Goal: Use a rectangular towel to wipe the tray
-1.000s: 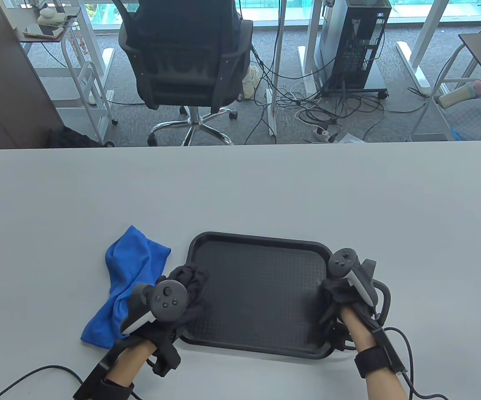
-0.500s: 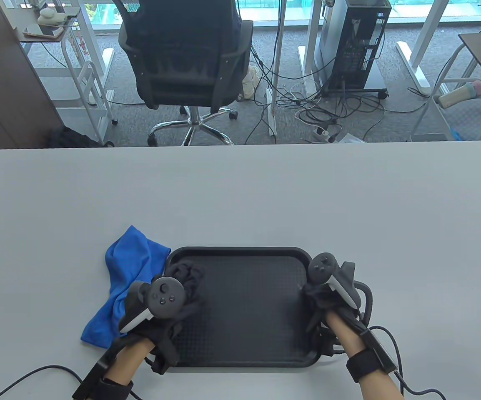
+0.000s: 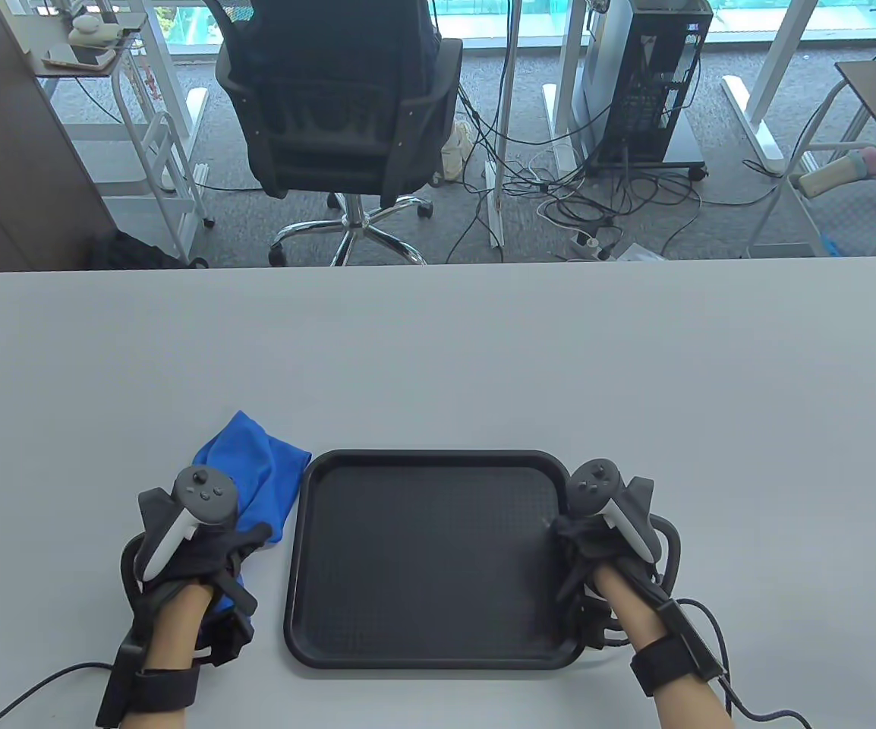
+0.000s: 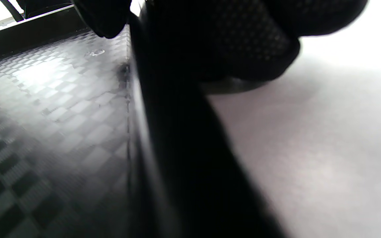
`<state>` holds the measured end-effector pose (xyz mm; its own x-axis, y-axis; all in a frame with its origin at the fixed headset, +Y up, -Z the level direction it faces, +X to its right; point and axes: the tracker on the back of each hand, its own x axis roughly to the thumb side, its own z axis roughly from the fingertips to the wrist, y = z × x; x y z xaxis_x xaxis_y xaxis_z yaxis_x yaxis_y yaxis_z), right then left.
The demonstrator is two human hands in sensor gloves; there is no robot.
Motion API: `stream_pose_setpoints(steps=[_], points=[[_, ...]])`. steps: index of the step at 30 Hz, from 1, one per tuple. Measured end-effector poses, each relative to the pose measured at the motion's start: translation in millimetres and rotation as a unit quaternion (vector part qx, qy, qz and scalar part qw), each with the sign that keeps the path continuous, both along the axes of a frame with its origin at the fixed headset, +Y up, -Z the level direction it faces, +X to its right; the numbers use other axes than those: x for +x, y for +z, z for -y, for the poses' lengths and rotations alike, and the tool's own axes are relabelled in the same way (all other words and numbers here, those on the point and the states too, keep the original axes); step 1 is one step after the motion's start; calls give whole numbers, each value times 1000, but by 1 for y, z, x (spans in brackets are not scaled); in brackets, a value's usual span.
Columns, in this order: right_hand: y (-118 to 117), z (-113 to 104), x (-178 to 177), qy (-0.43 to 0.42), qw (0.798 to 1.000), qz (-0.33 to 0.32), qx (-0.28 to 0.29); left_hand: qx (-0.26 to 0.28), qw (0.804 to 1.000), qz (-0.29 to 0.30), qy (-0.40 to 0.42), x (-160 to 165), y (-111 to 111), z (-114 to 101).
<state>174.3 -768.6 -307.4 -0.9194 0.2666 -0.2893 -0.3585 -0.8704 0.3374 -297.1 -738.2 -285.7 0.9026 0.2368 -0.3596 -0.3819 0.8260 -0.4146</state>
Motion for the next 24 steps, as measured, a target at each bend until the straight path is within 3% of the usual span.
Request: stream_pose_setpoints(steps=[5, 13, 18, 24], points=[[0, 0, 0, 0, 1000, 0, 0, -51, 998, -20, -41, -2, -1, 16], [0, 0, 1, -2, 1000, -1, -2, -51, 987, -14, -149, 8, -7, 28], [0, 0, 1, 0, 1000, -2, -3, 4, 983, -5, -182, 10, -11, 20], [1, 0, -1, 15, 1000, -6, -5, 126, 987, -29, -100, 2, -4, -19]])
